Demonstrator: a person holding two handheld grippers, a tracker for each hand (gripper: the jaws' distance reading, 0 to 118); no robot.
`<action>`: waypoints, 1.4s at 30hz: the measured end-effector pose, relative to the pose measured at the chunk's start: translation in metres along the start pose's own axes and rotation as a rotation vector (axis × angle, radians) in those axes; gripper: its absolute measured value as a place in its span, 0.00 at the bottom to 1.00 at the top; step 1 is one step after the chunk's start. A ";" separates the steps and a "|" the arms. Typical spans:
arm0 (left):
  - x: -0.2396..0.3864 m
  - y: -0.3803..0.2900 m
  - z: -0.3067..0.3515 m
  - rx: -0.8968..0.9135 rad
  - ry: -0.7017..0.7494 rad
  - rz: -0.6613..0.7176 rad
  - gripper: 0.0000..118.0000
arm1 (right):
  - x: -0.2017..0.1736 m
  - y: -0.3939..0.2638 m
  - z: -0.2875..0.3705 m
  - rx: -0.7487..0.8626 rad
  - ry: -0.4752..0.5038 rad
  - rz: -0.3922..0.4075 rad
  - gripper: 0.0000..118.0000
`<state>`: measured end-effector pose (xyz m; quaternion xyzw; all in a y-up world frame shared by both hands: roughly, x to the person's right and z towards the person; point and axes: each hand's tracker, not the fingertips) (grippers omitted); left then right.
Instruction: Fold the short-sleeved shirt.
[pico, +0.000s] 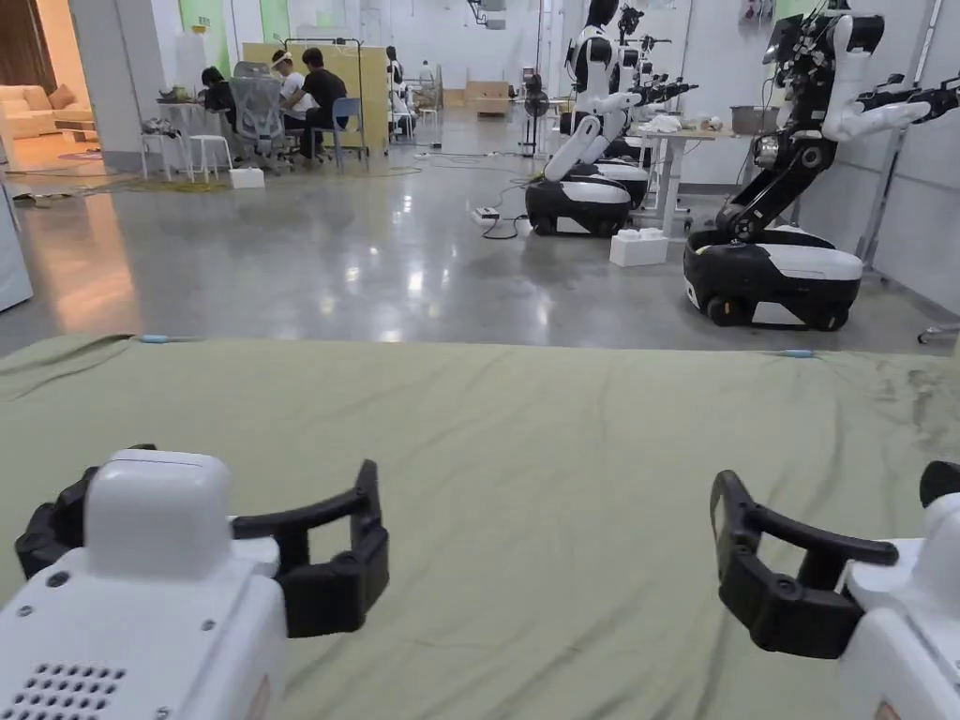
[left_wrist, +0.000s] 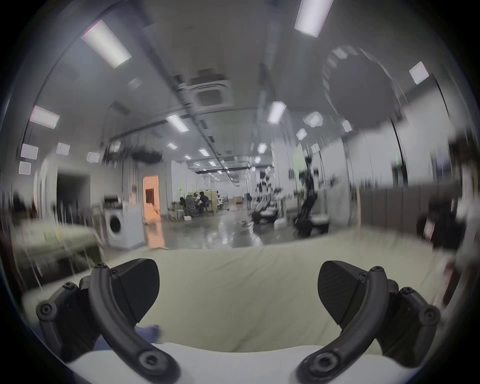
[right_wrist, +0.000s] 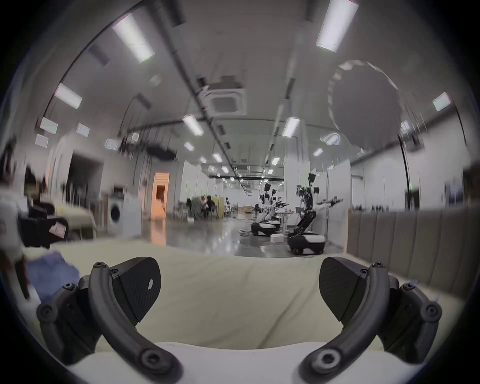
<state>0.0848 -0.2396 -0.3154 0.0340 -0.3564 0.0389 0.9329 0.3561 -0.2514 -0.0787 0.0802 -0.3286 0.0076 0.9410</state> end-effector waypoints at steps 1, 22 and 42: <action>-0.005 0.000 0.001 0.023 0.018 0.021 1.00 | -0.011 0.002 0.005 0.003 -0.018 0.020 1.00; 0.005 -0.001 0.002 -0.057 -0.023 -0.063 1.00 | -0.009 0.006 0.002 -0.037 -0.133 0.082 1.00; 0.005 0.004 0.002 -0.054 -0.007 -0.095 1.00 | -0.008 0.009 0.000 -0.041 -0.126 0.087 1.00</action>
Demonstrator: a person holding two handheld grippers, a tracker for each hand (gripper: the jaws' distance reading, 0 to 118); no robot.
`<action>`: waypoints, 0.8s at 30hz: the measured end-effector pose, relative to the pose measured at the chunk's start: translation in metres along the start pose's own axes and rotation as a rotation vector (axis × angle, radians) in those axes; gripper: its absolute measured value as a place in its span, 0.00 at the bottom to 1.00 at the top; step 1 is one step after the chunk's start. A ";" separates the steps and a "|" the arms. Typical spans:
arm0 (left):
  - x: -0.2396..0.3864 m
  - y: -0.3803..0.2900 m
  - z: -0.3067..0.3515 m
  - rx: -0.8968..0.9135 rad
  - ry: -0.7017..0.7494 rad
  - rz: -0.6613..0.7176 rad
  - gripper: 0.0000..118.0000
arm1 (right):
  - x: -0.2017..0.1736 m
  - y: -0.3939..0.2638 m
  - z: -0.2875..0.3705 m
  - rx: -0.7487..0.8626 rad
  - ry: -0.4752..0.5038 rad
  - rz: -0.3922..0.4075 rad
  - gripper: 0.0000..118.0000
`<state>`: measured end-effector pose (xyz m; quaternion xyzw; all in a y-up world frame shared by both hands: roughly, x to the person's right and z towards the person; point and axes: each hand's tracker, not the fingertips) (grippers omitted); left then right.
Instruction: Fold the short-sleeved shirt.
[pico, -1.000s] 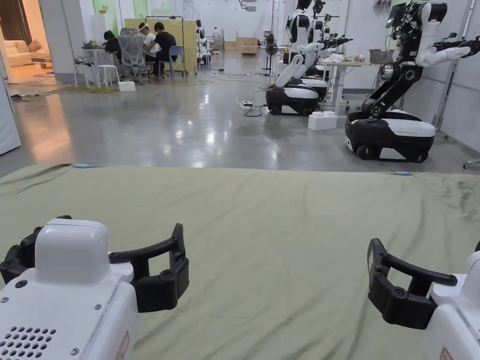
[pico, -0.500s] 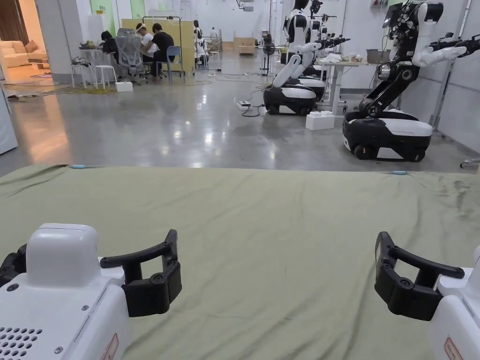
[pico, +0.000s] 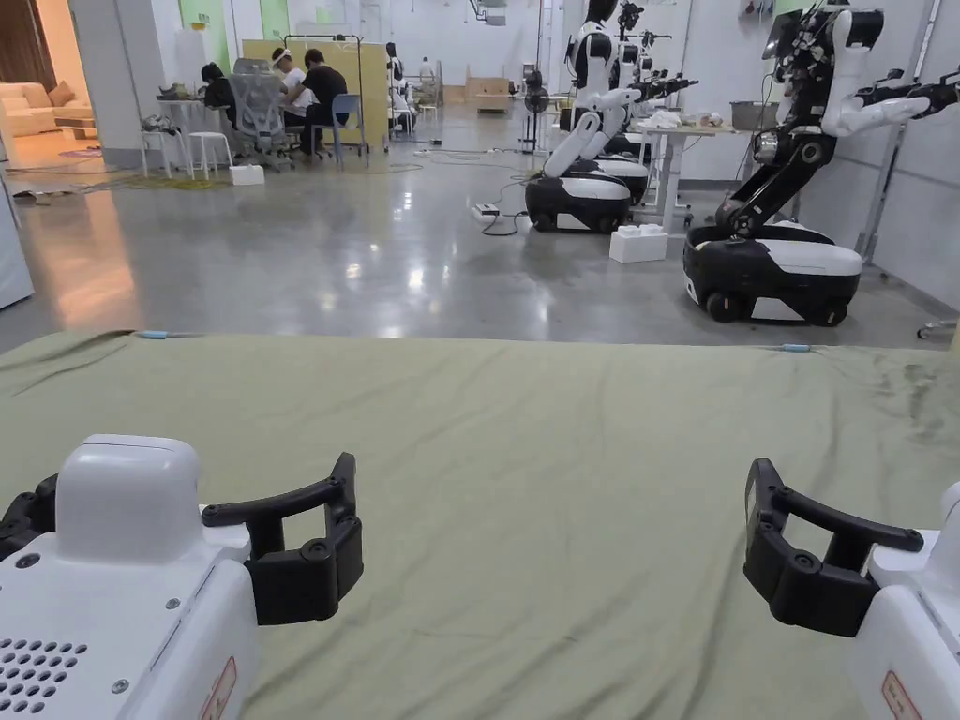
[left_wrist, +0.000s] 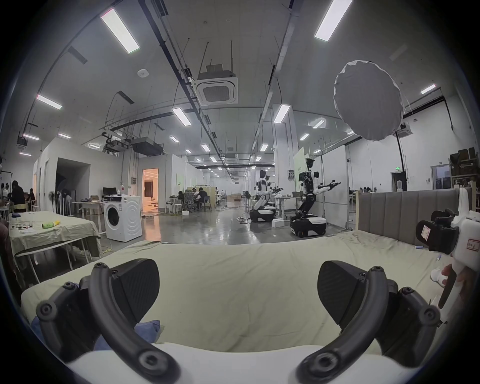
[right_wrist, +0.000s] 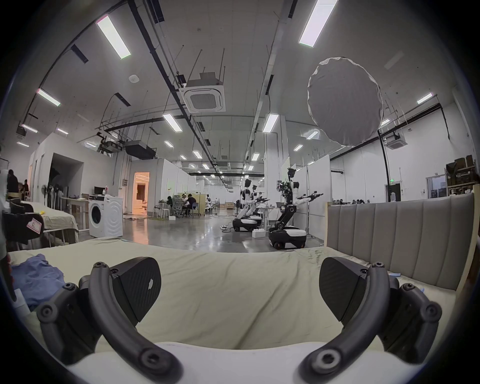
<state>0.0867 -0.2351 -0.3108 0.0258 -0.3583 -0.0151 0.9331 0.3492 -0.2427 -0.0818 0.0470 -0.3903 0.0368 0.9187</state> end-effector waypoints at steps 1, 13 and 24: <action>0.000 0.000 0.000 0.000 -0.001 0.000 1.00 | 0.000 0.000 0.000 0.000 -0.003 0.003 1.00; 0.004 0.003 0.000 0.004 -0.011 -0.020 1.00 | 0.003 -0.002 -0.002 -0.004 0.000 0.011 1.00; 0.005 0.000 0.003 -0.039 -0.011 0.047 0.00 | 0.008 -0.006 0.008 -0.017 -0.071 -0.005 0.02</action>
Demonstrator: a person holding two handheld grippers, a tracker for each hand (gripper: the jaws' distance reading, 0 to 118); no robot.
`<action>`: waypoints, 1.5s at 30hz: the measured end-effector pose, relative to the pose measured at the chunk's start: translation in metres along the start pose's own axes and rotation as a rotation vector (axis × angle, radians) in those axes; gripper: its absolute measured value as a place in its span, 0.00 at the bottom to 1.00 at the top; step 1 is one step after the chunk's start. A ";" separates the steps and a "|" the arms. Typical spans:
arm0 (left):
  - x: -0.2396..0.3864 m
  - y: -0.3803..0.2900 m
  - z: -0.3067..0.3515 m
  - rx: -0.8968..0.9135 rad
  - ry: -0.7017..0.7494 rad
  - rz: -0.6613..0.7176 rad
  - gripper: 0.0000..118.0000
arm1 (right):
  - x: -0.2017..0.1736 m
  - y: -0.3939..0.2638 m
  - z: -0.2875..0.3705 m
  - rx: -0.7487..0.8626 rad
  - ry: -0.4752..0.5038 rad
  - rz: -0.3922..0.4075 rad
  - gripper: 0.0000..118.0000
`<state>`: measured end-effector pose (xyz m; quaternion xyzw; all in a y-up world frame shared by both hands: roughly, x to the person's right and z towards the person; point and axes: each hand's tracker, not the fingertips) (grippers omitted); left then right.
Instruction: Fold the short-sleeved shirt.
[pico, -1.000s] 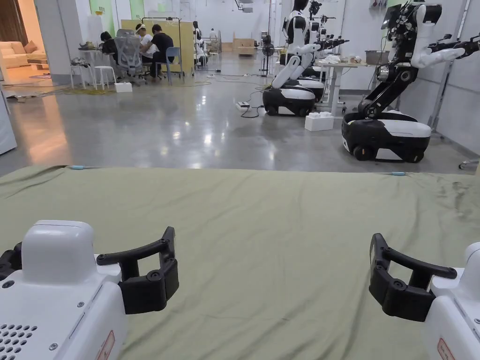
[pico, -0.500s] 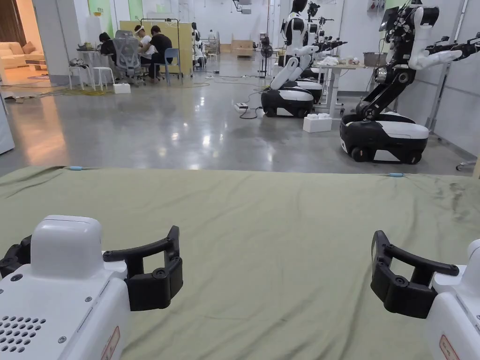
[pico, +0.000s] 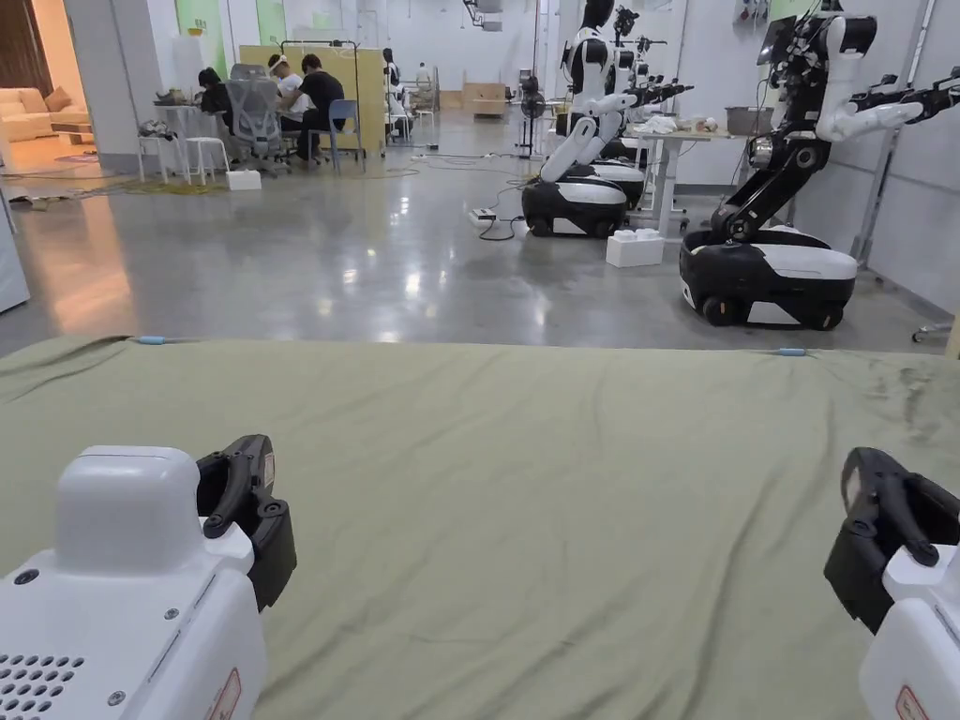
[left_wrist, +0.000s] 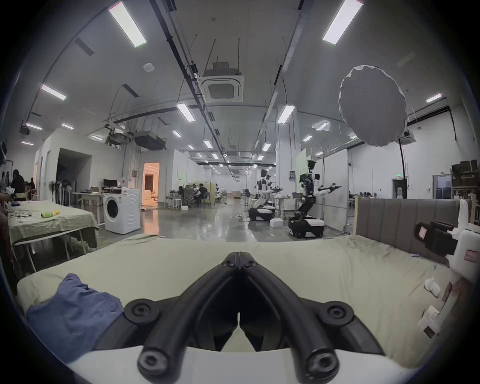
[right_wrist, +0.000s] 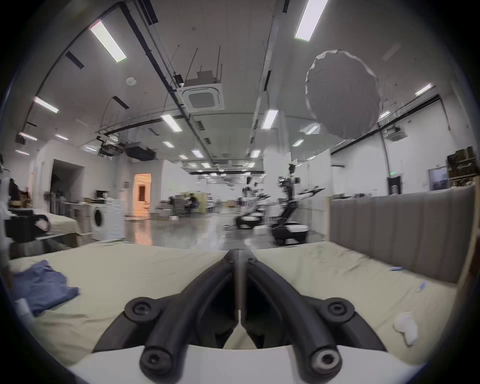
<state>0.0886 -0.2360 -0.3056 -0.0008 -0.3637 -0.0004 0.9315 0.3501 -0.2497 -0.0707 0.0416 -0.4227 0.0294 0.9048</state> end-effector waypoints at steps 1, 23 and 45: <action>0.001 -0.001 0.001 -0.006 -0.006 -0.002 0.00 | -0.001 0.003 0.000 -0.026 0.031 -0.006 0.02; -0.191 0.005 0.229 -0.113 0.849 0.069 0.00 | -0.289 0.009 0.025 -0.109 0.985 -0.143 0.02; -0.353 -0.147 0.008 -0.654 0.370 0.359 0.94 | -0.307 -0.044 -0.034 -0.335 0.842 0.012 0.02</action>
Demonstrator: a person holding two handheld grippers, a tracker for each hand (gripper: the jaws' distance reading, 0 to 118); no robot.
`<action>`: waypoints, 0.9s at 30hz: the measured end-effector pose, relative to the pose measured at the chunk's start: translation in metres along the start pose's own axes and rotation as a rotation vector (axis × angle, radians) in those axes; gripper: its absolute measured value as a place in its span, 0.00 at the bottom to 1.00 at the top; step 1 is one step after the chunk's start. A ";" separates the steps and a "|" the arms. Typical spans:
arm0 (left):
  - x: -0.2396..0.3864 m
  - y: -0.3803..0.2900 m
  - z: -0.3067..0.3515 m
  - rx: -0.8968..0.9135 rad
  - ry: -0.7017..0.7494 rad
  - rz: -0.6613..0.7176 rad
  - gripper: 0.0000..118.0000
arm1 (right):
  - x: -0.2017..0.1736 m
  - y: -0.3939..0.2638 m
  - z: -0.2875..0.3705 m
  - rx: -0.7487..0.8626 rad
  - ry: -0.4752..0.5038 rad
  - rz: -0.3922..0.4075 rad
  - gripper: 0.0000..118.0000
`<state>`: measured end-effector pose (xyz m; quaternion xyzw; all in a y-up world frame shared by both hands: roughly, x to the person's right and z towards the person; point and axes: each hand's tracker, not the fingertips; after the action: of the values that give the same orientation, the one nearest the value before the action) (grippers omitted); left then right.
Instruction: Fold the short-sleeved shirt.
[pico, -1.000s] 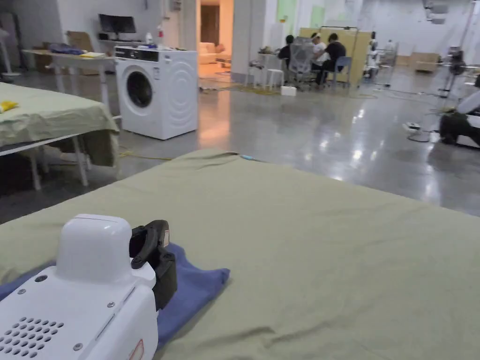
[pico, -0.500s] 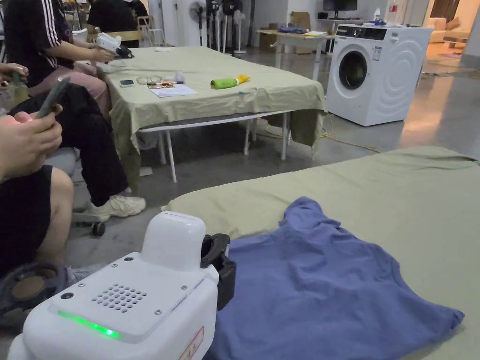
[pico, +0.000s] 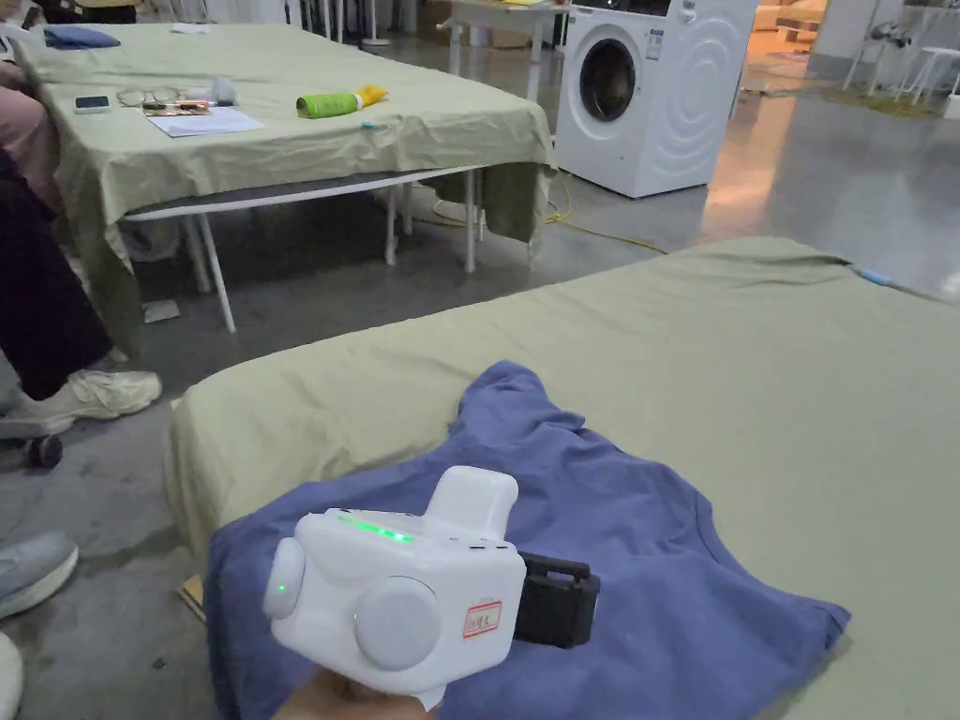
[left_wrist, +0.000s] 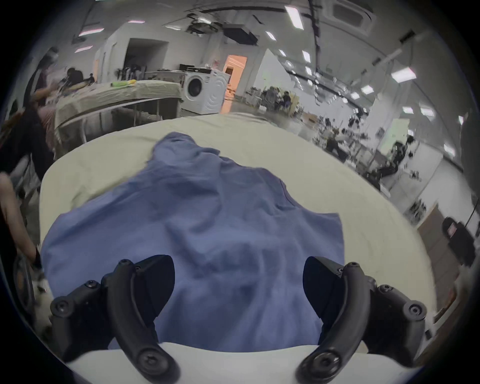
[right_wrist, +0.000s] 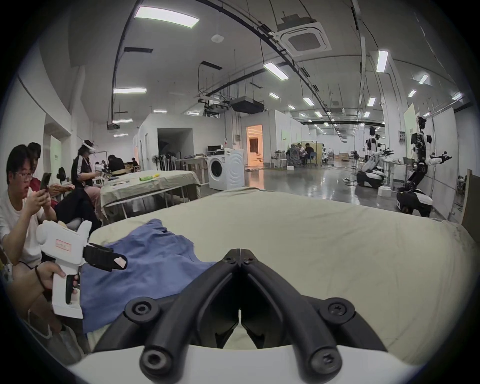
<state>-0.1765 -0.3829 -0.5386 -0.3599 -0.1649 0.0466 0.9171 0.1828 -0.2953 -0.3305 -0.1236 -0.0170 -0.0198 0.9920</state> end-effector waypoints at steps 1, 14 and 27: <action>0.008 0.003 -0.011 -0.010 -0.007 -0.058 0.94 | 0.001 -0.002 -0.001 -0.011 -0.006 0.003 0.02; 0.038 0.001 -0.036 -0.175 0.059 -0.050 0.06 | 0.017 -0.029 0.017 -0.111 -0.035 -0.049 0.02; 0.004 -0.002 0.001 -0.009 -0.353 0.465 0.06 | 0.070 -0.030 0.093 -0.081 -0.180 -0.134 0.02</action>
<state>-0.1730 -0.3830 -0.5357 -0.3783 -0.2352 0.3166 0.8375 0.2485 -0.3043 -0.2298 -0.1636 -0.1132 -0.0756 0.9771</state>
